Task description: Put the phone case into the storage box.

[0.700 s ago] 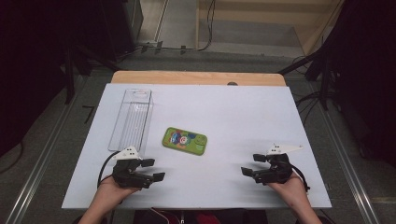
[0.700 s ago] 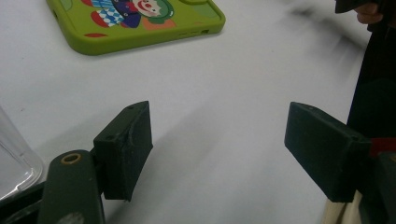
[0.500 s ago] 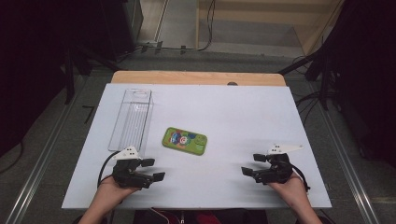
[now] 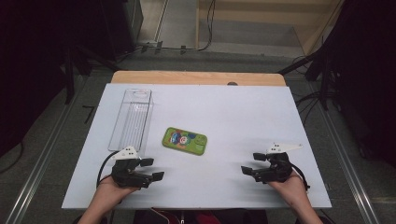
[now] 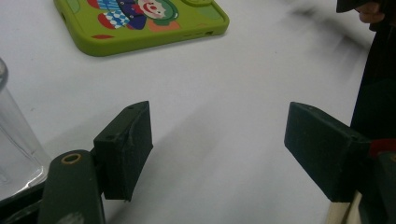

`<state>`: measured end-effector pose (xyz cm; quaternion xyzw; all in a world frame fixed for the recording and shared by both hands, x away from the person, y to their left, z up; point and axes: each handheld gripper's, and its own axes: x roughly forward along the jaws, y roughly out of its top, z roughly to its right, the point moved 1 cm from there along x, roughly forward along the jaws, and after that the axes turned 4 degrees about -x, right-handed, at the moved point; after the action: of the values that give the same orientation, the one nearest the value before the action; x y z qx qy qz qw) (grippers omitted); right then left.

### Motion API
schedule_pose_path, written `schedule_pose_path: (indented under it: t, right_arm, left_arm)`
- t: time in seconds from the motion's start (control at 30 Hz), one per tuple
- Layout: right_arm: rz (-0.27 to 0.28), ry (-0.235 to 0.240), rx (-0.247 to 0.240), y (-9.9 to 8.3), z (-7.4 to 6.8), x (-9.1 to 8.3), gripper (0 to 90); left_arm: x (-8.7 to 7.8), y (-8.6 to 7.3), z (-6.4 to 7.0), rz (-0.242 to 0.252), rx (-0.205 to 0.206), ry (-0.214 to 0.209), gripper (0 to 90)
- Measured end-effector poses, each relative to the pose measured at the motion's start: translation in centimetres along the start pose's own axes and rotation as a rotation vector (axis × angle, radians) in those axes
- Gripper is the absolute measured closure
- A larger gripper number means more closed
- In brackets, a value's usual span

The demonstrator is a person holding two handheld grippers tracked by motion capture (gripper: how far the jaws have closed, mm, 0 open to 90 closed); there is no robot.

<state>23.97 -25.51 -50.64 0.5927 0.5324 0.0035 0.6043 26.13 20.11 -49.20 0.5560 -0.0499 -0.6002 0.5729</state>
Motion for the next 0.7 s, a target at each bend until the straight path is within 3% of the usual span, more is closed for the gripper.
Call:
schedule_pose_path:
  t: [0.7]
  right_arm:
    - [-0.010,0.007,-0.011,-0.16,-0.05,0.02,15.2]
  left_arm:
    - [-0.10,0.16,-0.02,0.006,-0.011,-0.001,24.5]
